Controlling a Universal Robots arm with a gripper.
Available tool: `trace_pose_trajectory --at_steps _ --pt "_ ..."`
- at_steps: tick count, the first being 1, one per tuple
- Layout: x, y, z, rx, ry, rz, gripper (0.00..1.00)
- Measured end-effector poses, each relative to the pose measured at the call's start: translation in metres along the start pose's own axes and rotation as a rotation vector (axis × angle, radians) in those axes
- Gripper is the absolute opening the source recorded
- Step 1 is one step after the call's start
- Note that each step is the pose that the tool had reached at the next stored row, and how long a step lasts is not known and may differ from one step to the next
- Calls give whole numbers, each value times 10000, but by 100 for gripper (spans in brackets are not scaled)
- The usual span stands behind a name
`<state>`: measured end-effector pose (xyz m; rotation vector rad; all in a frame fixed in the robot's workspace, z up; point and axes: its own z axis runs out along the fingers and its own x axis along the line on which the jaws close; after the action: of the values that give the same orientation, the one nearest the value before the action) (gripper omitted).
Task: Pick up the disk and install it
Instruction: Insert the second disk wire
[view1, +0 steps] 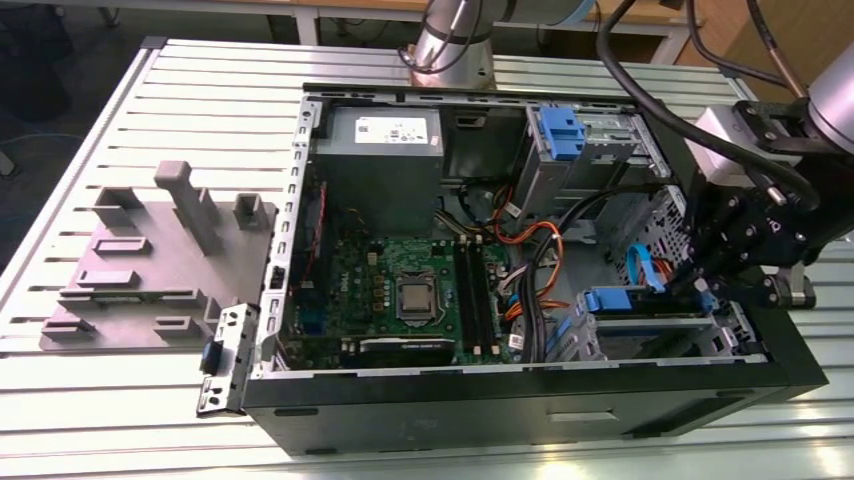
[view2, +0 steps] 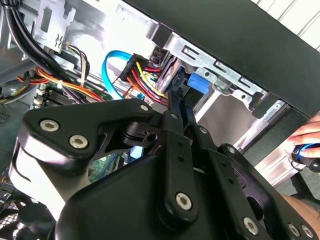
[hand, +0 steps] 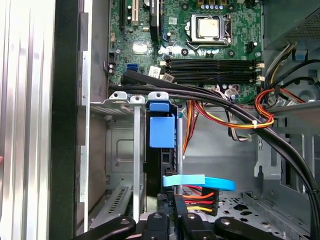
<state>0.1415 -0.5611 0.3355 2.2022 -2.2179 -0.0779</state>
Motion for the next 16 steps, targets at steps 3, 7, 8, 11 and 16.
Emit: trace_pose_trajectory --at_steps 3,7,8,11,16 --pt "6 -1 0 0 0 0 16" --pt "1 -1 8 0 -9 -2 16" --pt "0 -2 11 1 -7 -2 16" --pt "0 -2 22 1 -3 -1 16" --pt "0 -3 42 1 -5 -2 16"
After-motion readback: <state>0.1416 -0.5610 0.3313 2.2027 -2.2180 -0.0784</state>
